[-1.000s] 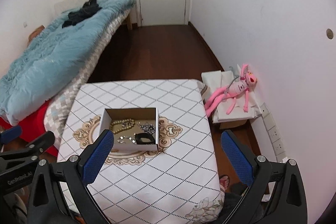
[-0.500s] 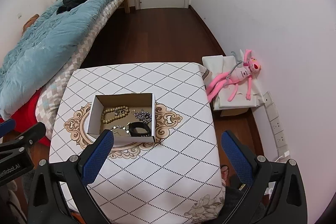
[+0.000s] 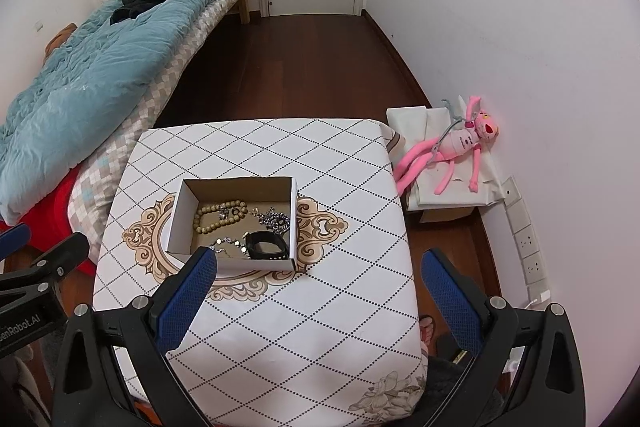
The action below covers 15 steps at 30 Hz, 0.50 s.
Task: Organize jewelry
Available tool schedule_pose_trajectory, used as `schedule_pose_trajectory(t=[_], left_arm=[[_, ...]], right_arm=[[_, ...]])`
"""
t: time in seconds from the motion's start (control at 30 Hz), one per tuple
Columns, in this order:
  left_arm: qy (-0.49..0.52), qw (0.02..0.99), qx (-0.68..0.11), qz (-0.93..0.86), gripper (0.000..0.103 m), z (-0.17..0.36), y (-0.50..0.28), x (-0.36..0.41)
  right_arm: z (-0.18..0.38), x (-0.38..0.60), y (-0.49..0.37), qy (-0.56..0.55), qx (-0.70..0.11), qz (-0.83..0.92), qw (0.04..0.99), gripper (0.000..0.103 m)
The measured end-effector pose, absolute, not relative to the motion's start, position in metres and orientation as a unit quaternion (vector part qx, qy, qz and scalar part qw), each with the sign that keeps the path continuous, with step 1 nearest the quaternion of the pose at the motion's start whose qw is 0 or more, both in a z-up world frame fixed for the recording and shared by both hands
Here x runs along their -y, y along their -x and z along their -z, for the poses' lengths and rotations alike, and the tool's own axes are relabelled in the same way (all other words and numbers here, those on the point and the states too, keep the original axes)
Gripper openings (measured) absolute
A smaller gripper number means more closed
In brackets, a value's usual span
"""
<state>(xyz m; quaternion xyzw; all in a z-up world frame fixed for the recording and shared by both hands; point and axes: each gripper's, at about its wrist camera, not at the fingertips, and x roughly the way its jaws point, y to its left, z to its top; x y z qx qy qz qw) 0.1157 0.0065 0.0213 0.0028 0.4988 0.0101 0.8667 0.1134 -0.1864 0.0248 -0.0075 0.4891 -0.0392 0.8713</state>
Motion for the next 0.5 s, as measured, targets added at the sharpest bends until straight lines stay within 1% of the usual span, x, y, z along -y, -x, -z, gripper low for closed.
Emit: schedule_pose_trajectory(t=[0.5], left_arm=[[-0.006,0.864,-0.503,-0.005,0.103,-0.0155,-0.1134,-0.0060]], right_arm=[[-0.0233,0.1870,-0.1103,0.007,-0.491,0.035,0.870,0.103]])
